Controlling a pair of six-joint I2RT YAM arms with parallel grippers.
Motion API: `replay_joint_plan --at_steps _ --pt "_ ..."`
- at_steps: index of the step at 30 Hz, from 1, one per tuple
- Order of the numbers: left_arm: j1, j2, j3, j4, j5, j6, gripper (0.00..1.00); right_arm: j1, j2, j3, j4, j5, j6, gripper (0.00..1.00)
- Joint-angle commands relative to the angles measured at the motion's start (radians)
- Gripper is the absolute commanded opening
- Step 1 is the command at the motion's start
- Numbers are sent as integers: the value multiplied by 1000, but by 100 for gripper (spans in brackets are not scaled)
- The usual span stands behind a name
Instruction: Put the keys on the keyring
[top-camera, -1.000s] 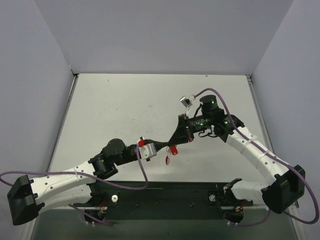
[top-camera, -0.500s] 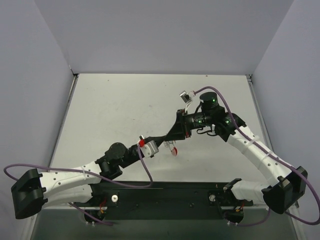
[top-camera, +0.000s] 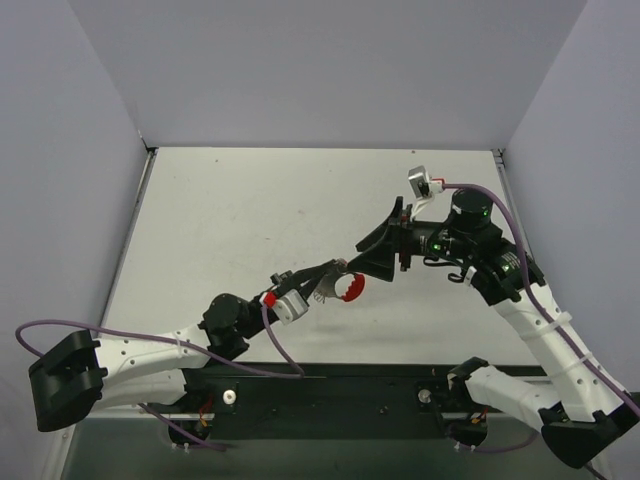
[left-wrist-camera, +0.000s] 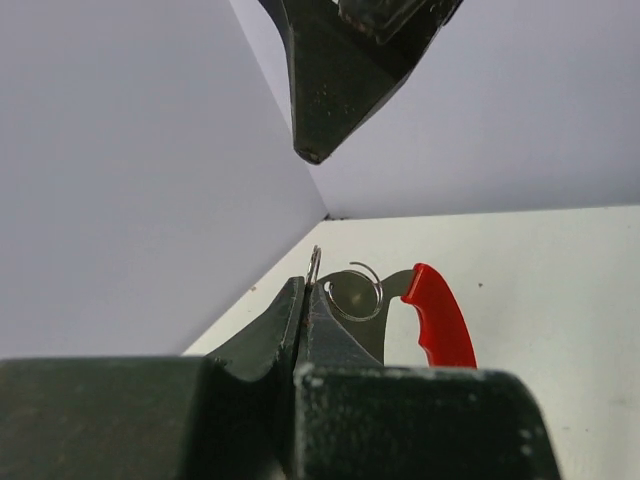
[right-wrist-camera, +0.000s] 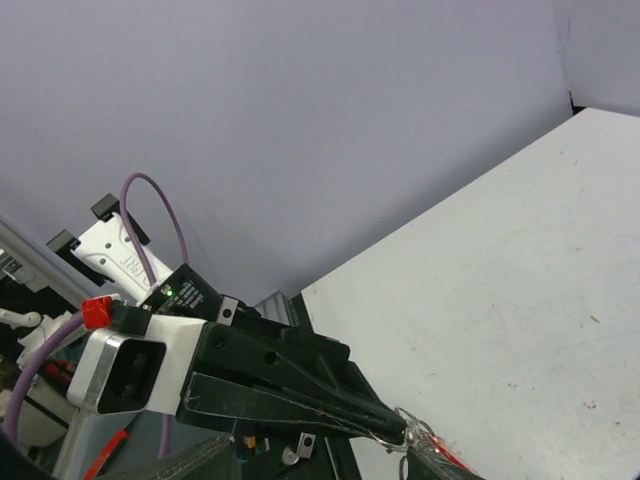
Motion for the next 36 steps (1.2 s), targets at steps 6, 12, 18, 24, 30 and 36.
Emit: replay_joint_plan --at_steps 6,12,18,24,30,36 --pt "-6 -24 13 110 61 58 0 -40 -7 -13 23 30 -45 70" --pt "-4 -73 7 53 105 50 0 -69 13 -26 33 -8 -57 70" --pt "-4 -156 16 -71 216 30 0 -73 50 -65 107 -134 -64 70" --pt "-6 -244 24 -169 265 13 0 -73 41 -88 168 -260 -79 70" --pt "-7 -307 44 -274 274 5 0 -75 47 -93 165 -243 -87 69" --pt "-7 -409 7 -421 181 -19 0 -76 65 -148 -6 48 -103 69"
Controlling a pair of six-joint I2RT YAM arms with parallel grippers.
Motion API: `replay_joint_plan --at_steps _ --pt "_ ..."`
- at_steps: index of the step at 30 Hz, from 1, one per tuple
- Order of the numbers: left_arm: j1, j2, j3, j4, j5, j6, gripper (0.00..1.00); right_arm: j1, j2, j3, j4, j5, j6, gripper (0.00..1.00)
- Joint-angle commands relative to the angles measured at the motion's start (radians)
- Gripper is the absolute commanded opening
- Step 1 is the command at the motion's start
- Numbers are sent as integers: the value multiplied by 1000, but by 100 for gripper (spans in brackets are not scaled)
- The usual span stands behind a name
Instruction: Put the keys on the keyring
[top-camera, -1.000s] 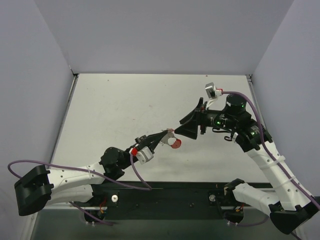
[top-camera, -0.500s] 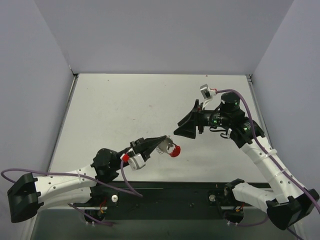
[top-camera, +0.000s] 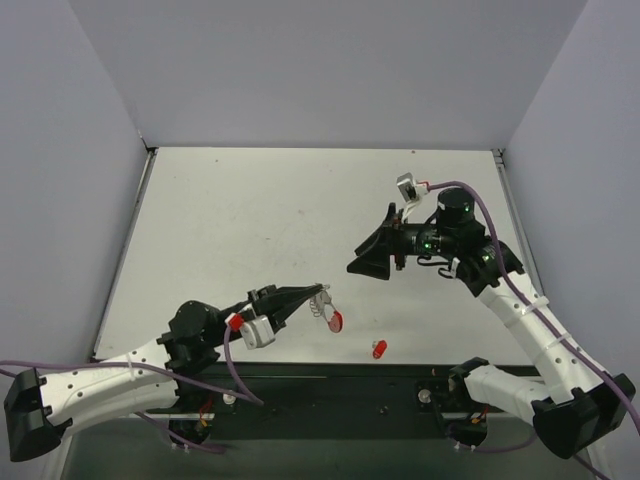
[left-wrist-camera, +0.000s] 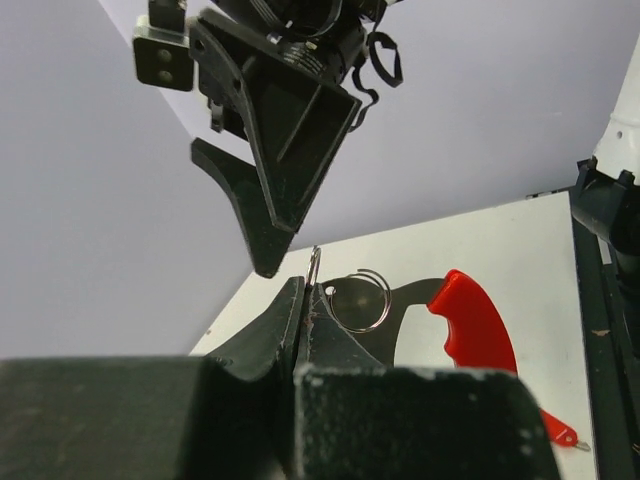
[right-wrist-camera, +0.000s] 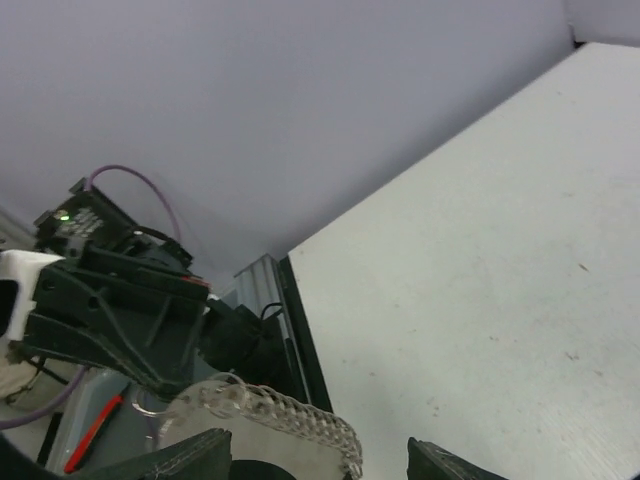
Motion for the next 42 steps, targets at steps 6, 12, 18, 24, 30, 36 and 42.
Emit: replay_joint_plan --at_steps 6,12,18,24,30,36,42 --pt "-4 -200 -15 -248 -198 -37 0 -5 11 -136 -309 570 34 65" --pt "-4 -237 -57 -281 -288 -107 0 76 -17 -305 -432 728 195 59" --pt "-5 -194 -100 -216 -318 -162 0 264 57 -331 -520 872 365 56" --pt "-2 -188 -133 -176 -322 -170 0 277 97 -363 -497 911 349 48" --pt "-2 -197 -154 -138 -318 -175 0 274 163 -415 -382 920 310 50" --pt "1 -189 -151 -127 -319 -170 0 273 251 -421 -316 908 304 50" --pt "2 -179 -143 -126 -322 -164 0 273 285 -435 -261 871 303 28"
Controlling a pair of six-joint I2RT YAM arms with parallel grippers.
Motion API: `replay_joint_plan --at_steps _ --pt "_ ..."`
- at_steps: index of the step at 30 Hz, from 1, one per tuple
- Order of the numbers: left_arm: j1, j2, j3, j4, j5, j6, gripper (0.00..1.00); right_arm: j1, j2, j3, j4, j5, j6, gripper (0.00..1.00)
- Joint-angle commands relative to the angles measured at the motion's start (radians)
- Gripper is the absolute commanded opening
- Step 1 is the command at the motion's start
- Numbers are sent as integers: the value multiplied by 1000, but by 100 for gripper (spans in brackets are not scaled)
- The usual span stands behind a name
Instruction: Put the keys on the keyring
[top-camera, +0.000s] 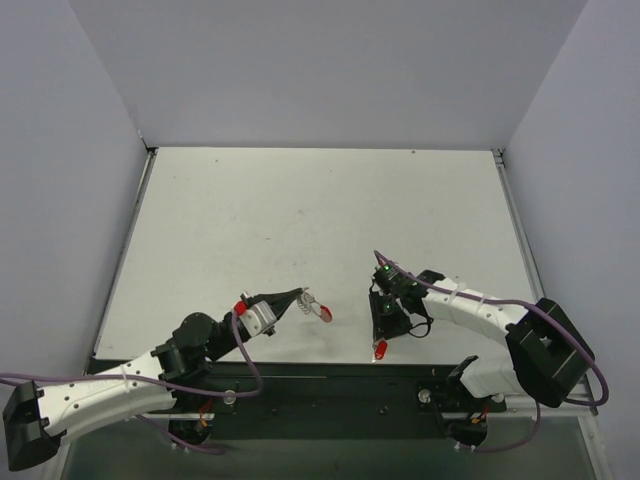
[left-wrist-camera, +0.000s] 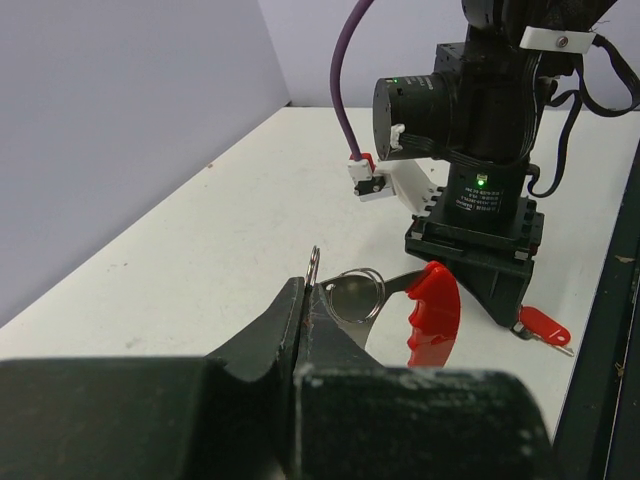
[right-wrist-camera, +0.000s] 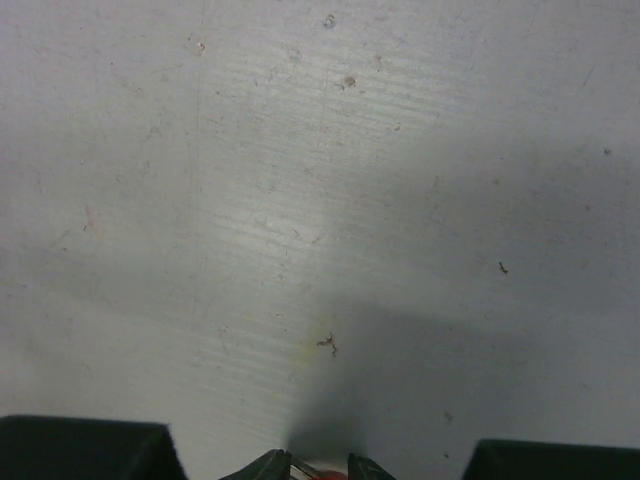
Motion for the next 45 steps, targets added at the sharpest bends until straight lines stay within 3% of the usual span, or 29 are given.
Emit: replay_joint_plan --at_steps 1,8,11,14,15,18,24,35,45 --pt "2 1 20 88 -16 -4 0 -1 23 -14 22 -17 -2 26" --pt "2 19 25 93 -21 8 0 -3 19 -18 39 -15 2 8" --pt "2 29 26 93 -18 8 0 -6 13 -2 36 -4 -7 8" --pt "4 35 28 96 -14 8 0 -27 -23 6 36 -3 -21 23" --pt "5 33 28 96 -13 8 0 -39 -41 6 38 -4 -25 36" --pt "5 35 28 96 -13 8 0 -58 -122 -9 45 -23 -34 52" --pt "4 47 23 107 -5 0 0 -73 -207 -66 52 -76 -53 62" --pt "4 46 13 119 -2 -12 0 -49 -207 -146 84 -89 -27 58" --pt "4 46 13 119 -11 -9 0 -21 -184 -201 147 -104 2 41"
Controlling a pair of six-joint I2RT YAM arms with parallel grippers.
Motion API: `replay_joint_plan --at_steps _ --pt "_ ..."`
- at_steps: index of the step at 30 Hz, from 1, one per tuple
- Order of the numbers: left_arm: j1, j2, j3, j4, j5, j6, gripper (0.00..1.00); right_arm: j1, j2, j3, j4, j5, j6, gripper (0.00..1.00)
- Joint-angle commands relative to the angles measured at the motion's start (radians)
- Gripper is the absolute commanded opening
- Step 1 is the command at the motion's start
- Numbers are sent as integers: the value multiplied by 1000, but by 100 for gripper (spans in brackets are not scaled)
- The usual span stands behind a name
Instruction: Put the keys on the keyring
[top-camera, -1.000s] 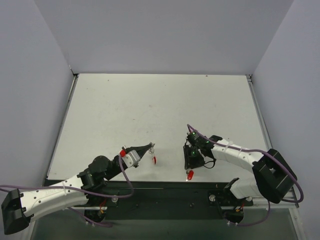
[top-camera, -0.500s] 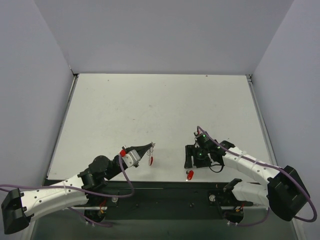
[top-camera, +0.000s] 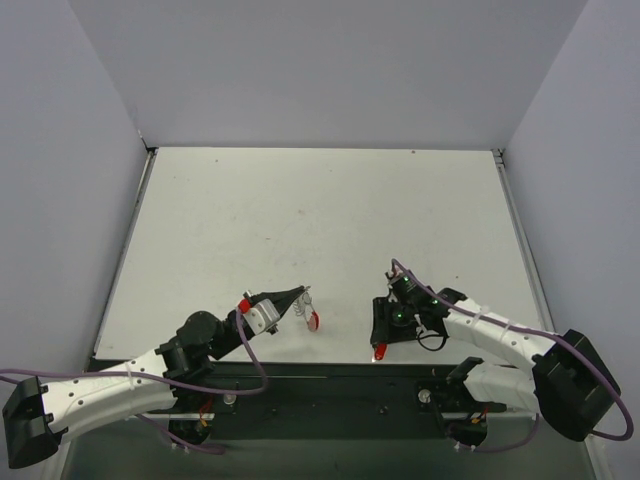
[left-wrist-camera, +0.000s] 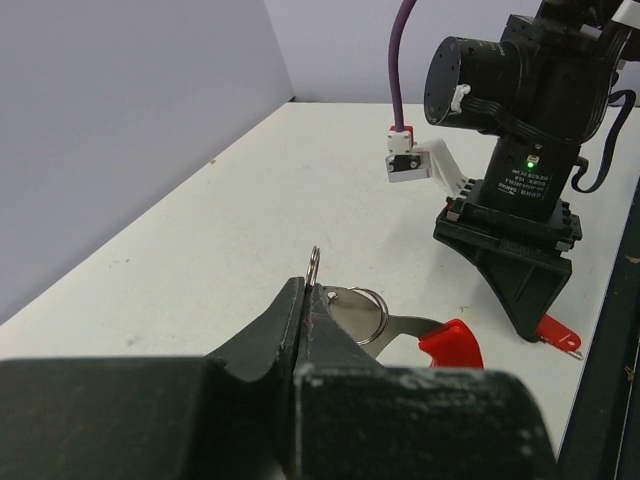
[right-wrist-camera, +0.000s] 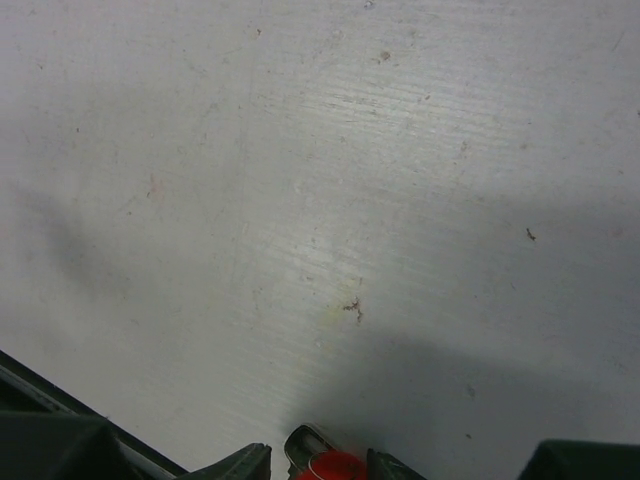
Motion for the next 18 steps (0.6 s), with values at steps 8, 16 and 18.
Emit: replay_joint_plan --at_steps 8,16,18 --pt "1 -1 14 77 0 -11 0 25 31 -38 41 -10 25 6" --pt "3 -9 11 61 -6 -13 0 25 10 25 39 28 8 0" --pt "3 -13 10 57 -9 -13 0 25 -11 72 30 29 -13 0"
